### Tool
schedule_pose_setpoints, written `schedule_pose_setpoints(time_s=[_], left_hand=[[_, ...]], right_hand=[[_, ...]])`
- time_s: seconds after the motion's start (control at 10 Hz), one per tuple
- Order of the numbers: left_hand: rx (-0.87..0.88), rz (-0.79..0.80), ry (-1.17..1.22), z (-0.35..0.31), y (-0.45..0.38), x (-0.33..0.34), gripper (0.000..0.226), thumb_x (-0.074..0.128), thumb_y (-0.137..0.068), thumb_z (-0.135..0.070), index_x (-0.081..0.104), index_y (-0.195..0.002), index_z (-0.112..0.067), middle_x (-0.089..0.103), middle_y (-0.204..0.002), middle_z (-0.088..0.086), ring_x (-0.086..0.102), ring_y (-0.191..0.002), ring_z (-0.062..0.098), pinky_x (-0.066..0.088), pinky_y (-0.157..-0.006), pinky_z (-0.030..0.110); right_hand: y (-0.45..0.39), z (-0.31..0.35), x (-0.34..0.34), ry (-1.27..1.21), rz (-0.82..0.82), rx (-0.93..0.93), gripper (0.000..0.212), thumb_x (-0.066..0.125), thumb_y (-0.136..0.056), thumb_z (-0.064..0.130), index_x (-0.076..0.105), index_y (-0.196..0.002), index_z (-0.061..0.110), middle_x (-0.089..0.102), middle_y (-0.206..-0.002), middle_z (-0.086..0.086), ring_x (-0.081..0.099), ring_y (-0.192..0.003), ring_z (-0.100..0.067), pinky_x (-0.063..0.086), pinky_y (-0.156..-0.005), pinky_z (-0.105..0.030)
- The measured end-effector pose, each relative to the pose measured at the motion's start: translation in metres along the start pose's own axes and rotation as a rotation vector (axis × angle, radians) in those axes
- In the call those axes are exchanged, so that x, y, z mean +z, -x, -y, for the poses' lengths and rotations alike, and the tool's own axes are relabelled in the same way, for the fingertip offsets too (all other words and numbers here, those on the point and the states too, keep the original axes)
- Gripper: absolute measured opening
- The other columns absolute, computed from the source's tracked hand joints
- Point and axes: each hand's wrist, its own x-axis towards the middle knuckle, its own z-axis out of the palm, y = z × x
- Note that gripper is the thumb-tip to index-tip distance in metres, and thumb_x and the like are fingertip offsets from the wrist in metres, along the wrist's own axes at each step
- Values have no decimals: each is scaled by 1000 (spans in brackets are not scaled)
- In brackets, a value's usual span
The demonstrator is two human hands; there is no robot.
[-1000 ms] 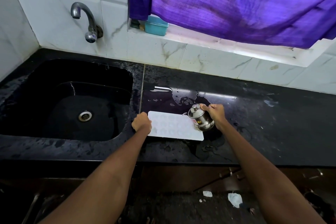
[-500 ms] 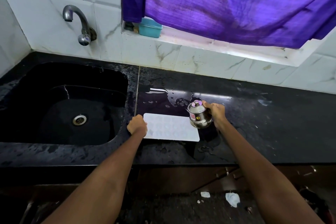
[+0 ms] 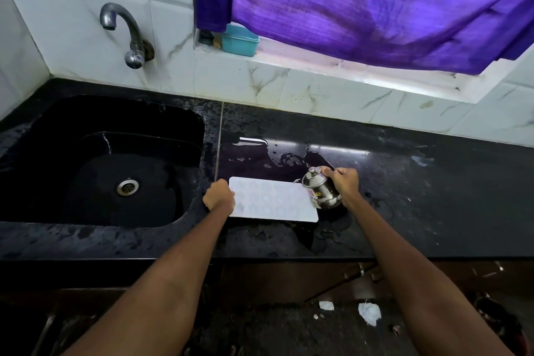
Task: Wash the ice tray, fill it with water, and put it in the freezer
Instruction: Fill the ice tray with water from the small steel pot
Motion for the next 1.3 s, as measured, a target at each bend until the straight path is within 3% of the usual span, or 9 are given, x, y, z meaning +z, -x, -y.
schedule_pose_setpoints(time_s=[0.6, 0.9, 1.1, 1.3], left_hand=[[5, -1, -28, 0, 3, -2, 29, 61, -92, -22, 62, -114, -4, 63, -121, 16, 62, -111, 33, 51, -87, 40], [7, 3, -63, 0, 1, 1, 31, 60, -92, -25, 62, -115, -5, 64, -120, 14, 63, -110, 32, 52, -86, 39], [6, 4, -53, 0, 4, -1, 31, 61, -92, -25, 62, -115, -5, 64, -120, 14, 63, -110, 32, 52, -85, 39], [3, 7, -52, 0, 5, -2, 32, 60, -92, -25, 62, -116, -4, 63, -121, 15, 63, -110, 33, 52, -86, 40]], right_hand=[[-4, -2, -2, 41, -14, -41, 52, 74, -76, 17, 37, -39, 14, 32, -43, -3, 27, -44, -13, 23, -46, -26], [-9, -7, -9, -246, -27, 70, 52, 75, -73, 6, 39, -37, 16, 39, -28, 11, 36, -46, -14, 33, -49, -25], [-13, 1, -16, -307, -41, 81, 45, 75, -73, 7, 42, -43, 12, 43, -39, 5, 39, -46, -13, 36, -49, -25], [-15, -4, -20, -148, -60, 38, 48, 74, -76, 11, 41, -41, 10, 40, -45, -4, 36, -47, -15, 33, -50, -28]])
